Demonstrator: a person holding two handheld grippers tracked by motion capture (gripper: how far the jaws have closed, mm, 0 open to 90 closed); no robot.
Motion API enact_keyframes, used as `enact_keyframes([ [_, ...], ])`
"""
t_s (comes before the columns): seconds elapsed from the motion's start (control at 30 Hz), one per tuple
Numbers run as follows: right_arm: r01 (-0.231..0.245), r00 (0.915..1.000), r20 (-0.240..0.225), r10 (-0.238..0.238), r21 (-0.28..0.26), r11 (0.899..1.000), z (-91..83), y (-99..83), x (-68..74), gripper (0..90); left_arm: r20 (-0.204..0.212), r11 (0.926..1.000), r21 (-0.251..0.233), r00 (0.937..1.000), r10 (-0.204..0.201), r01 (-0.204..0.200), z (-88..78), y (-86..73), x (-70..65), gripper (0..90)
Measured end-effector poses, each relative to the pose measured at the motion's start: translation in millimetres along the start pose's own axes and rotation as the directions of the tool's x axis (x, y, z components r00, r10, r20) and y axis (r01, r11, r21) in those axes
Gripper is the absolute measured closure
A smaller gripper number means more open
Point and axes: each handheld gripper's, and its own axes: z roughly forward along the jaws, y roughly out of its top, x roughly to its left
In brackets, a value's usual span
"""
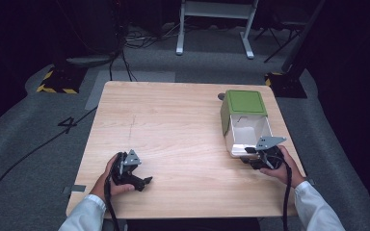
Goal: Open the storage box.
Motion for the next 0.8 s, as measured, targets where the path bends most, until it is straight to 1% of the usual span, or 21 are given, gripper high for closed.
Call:
enact_keyframes([
  [0.07,-0.008,1.0,0.005,0.008,-0.008,1.0,-2.5,0.9,-0.2,49.9,0.0,1.0,0.0,1.0,0.0,0.0,0.0,0.0,0.0,0.5],
  [0.17,-0.005,1.0,0.008,0.005,-0.026,1.0,-8.1,3.1,0.1,49.4,0.0,1.0,0.0,1.0,0.0,0.0,0.0,0.0,0.0,0.5],
  [0.33,-0.002,0.9998,0.019,0.003,-0.063,0.998,-21.5,6.5,2.5,46.6,0.0,1.0,0.0,1.0,0.0,0.0,0.0,0.0,0.0,0.5],
  [0.47,-0.014,0.9994,0.029,0.017,-0.089,0.996,-30.2,7.1,3.6,44.1,0.0,1.0,0.001,1.0,-0.003,0.003,-0.1,-0.1,-0.3,0.5],
  [0.8,-0.023,0.9985,0.046,0.028,-0.106,0.994,-46.8,-0.4,10.1,35.9,-0.001,1.0,0.0,1.0,-0.004,0.004,-0.1,-0.1,-0.4,0.5],
])
